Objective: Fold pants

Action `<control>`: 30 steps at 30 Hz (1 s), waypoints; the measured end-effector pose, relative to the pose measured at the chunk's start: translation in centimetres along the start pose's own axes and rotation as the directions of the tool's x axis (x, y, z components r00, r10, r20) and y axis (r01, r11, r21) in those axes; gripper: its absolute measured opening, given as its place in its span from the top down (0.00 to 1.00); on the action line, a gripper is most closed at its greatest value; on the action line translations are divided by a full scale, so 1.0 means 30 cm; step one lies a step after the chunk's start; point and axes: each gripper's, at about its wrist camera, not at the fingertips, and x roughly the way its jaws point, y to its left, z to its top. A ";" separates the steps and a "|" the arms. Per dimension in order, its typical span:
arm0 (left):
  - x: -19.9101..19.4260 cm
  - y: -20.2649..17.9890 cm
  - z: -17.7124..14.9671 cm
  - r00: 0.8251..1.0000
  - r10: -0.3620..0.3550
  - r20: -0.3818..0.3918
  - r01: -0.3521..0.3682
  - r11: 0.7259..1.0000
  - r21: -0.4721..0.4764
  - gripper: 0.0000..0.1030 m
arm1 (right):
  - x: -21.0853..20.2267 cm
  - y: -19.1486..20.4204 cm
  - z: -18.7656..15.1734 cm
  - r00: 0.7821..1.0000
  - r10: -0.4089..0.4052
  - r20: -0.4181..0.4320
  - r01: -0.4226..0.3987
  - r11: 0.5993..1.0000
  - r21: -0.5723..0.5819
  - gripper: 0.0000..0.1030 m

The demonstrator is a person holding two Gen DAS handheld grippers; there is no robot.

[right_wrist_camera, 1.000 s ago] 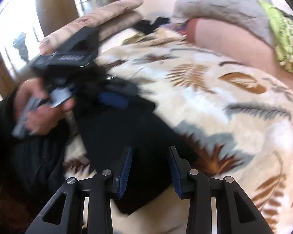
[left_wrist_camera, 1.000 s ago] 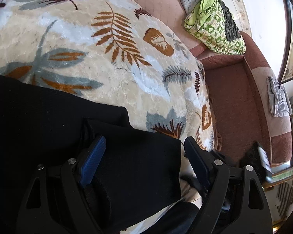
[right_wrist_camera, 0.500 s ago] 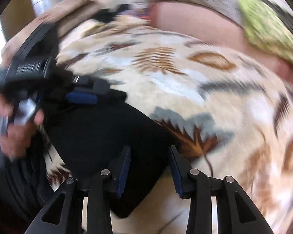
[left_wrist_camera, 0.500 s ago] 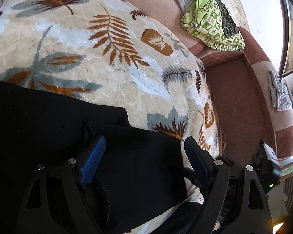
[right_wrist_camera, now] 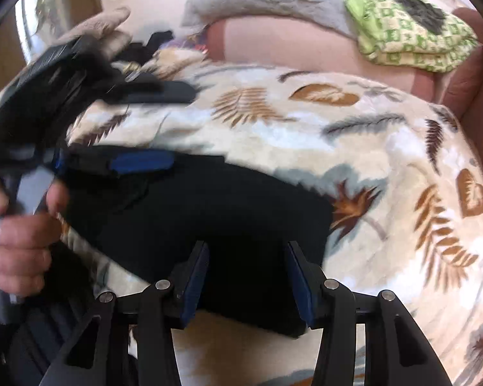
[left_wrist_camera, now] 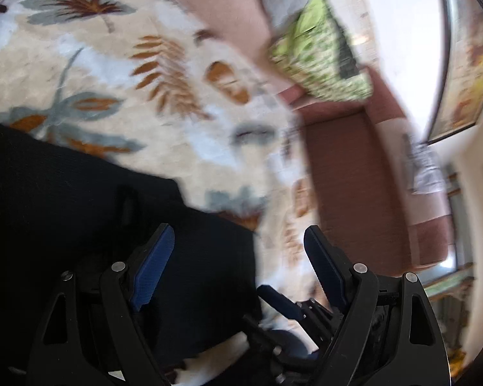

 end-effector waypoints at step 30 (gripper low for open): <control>-0.587 0.475 -0.264 0.900 0.106 0.423 0.051 0.937 -0.345 0.16 | -0.078 -0.159 -0.083 0.939 0.051 0.339 -0.153 0.947 0.282 0.50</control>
